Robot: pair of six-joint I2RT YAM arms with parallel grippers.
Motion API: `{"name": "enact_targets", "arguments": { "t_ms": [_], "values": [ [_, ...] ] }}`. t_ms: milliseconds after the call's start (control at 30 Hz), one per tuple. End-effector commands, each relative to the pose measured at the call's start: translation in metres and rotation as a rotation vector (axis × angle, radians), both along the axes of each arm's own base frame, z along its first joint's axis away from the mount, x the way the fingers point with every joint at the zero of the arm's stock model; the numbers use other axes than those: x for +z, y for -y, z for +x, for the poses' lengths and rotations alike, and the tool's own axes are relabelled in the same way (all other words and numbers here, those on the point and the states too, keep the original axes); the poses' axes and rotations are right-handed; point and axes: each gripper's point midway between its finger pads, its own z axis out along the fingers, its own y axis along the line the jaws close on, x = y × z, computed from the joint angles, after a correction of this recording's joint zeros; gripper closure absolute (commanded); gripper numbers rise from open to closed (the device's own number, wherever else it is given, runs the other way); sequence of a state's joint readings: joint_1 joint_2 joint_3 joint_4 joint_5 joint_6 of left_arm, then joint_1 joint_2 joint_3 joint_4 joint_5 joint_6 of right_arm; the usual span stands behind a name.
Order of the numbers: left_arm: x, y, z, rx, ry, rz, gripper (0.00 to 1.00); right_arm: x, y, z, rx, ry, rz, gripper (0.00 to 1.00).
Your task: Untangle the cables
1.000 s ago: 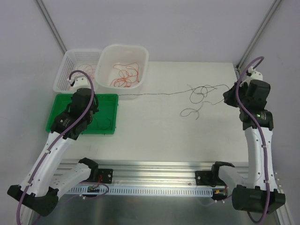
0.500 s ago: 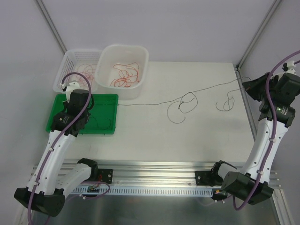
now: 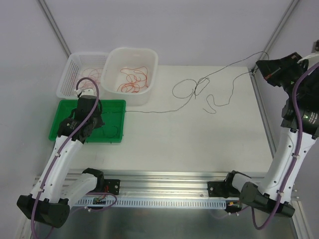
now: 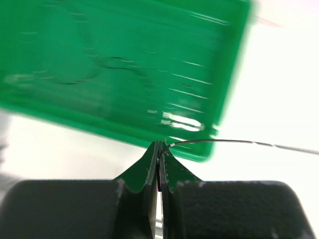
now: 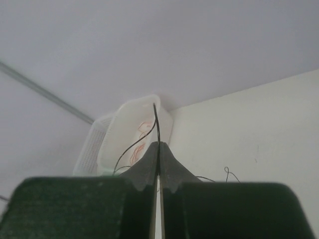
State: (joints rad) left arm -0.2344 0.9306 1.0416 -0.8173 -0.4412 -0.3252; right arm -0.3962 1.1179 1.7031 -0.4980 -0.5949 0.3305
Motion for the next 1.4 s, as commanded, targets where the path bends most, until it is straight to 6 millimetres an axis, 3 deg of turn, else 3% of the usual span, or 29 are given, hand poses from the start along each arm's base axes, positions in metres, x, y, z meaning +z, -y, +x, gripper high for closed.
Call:
{"name": "enact_targets", "arguments": {
  "t_ms": [0,33,67,167,267,333,367,400,433,500,533,667,833,1033,1067,1100,1133,1200,1367],
  "values": [
    [0.001,0.085,0.002,-0.301,0.028,-0.356,1.00,-0.008,-0.049,-0.014,0.207,0.008,-0.055,0.99],
    [-0.001,0.115,0.002,-0.407,0.041,-0.424,1.00,-0.014,-0.068,-0.022,0.272,0.007,-0.075,0.99],
    [-0.002,0.132,-0.002,-0.466,0.036,-0.455,1.00,-0.023,-0.076,-0.024,0.303,-0.004,-0.087,0.99],
    [-0.016,0.171,-0.009,-0.575,0.013,-0.477,0.99,-0.056,-0.100,-0.034,0.394,-0.065,-0.138,0.99],
    [-0.040,0.190,-0.014,-0.602,-0.037,-0.537,0.89,-0.083,-0.109,-0.041,0.415,-0.106,-0.192,0.99],
    [-0.058,0.195,-0.020,-0.605,-0.076,-0.563,0.71,-0.103,-0.118,-0.047,0.448,-0.149,-0.213,0.99],
    [-0.058,0.200,-0.020,-0.619,-0.064,-0.578,0.62,-0.106,-0.120,-0.052,0.457,-0.148,-0.221,0.99],
    [-0.058,0.206,-0.024,-0.646,-0.065,-0.599,0.40,-0.116,-0.121,-0.054,0.464,-0.167,-0.224,0.99],
    [-0.061,0.209,-0.027,-0.662,-0.065,-0.611,0.29,-0.118,-0.125,-0.057,0.476,-0.168,-0.230,0.99],
    [-0.049,0.227,-0.032,-0.745,-0.031,-0.671,0.08,-0.121,-0.131,-0.064,0.499,-0.160,-0.237,0.99],
    [-0.047,0.231,-0.033,-0.766,-0.026,-0.687,0.04,-0.124,-0.132,-0.065,0.500,-0.165,-0.242,0.99],
    [-0.026,0.255,-0.035,-0.806,0.004,-0.786,0.03,-0.121,-0.138,-0.071,0.509,-0.154,-0.257,0.99],
    [0.006,0.299,-0.032,-0.851,0.096,-0.921,0.11,-0.116,-0.143,-0.078,0.499,-0.139,-0.251,0.99],
    [0.018,0.355,-0.022,-0.835,0.158,-1.024,0.13,-0.114,-0.145,-0.080,0.466,-0.135,-0.230,0.99],
    [0.008,0.368,-0.025,-0.853,0.129,-1.009,0.14,-0.114,-0.147,-0.082,0.470,-0.135,-0.228,0.99],
    [0.019,0.377,-0.023,-0.871,0.147,-1.017,0.14,-0.115,-0.148,-0.082,0.471,-0.137,-0.228,0.99],
    [0.010,0.388,-0.026,-0.891,0.125,-0.998,0.14,-0.115,-0.149,-0.083,0.472,-0.141,-0.224,0.99],
    [0.019,0.401,-0.022,-0.913,0.163,-0.995,0.16,-0.117,-0.152,-0.085,0.481,-0.142,-0.225,0.99],
    [0.015,0.425,-0.023,-0.956,0.185,-0.959,0.23,-0.124,-0.158,-0.089,0.495,-0.158,-0.227,0.99]
  ]
}}
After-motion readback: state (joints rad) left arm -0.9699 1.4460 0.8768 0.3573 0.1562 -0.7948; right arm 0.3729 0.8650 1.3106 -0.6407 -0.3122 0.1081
